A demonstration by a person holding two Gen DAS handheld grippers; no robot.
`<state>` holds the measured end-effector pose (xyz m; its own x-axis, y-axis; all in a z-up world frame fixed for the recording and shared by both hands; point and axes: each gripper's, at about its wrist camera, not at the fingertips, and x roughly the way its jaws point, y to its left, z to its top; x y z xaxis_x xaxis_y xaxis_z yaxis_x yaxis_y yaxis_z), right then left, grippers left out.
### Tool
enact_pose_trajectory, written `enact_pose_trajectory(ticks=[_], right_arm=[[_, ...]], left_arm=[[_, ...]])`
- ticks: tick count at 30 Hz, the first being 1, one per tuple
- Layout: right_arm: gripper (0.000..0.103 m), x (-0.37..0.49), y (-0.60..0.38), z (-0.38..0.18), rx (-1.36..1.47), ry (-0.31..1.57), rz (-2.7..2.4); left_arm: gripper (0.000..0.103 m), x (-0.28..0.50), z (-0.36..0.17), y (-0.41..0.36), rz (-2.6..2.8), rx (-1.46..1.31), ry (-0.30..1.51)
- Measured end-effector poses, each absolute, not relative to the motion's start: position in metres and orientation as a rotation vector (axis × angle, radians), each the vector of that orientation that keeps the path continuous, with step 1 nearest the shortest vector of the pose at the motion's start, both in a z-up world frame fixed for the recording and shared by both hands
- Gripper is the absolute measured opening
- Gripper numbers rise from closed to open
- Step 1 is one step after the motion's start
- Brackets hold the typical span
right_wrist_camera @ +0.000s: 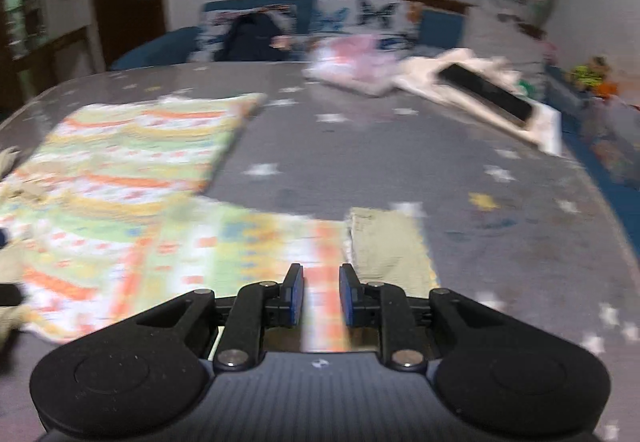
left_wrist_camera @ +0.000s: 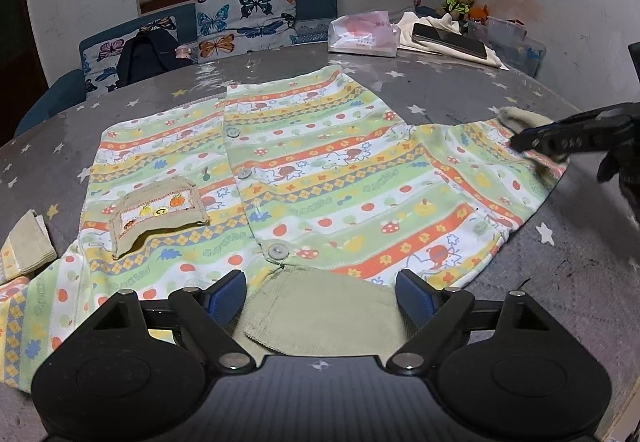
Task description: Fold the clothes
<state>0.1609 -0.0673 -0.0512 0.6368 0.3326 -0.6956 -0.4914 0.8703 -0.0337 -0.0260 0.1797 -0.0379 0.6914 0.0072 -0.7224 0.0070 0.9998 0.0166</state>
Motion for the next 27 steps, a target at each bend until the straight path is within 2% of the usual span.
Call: enact_pose_trajectory(ticks=[8, 10, 12, 17, 19, 21, 25, 27], right_arm=[[0.020, 0.182, -0.104, -0.042, -0.180, 0.710, 0.322], [0.024, 0.180, -0.096, -0.039, -0.173, 0.702, 0.357], [0.034, 0.178, -0.084, -0.040, -0.176, 0.706, 0.402], [0.036, 0.175, -0.046, -0.050, -0.198, 0.725, 0.506], [0.042, 0.176, -0.037, -0.056, -0.205, 0.734, 0.514], [0.052, 0.176, -0.032, -0.058, -0.211, 0.724, 0.509], [0.055, 0.169, -0.026, -0.054, -0.209, 0.710, 0.519], [0.061, 0.165, -0.023, -0.052, -0.208, 0.704, 0.525]], left_arm=[[0.086, -0.025, -0.036, 0.179, -0.001, 0.025, 0.805], [0.086, -0.024, -0.035, 0.179, -0.003, 0.022, 0.803], [0.086, -0.023, -0.035, 0.178, -0.006, 0.017, 0.805], [0.086, -0.024, -0.038, 0.174, -0.012, 0.023, 0.808], [0.086, -0.026, -0.038, 0.176, -0.018, 0.010, 0.806], [0.086, -0.028, -0.037, 0.178, -0.028, -0.002, 0.804], [0.086, -0.033, -0.034, 0.184, -0.047, -0.029, 0.799], [0.086, -0.035, -0.032, 0.187, -0.050, -0.042, 0.793]])
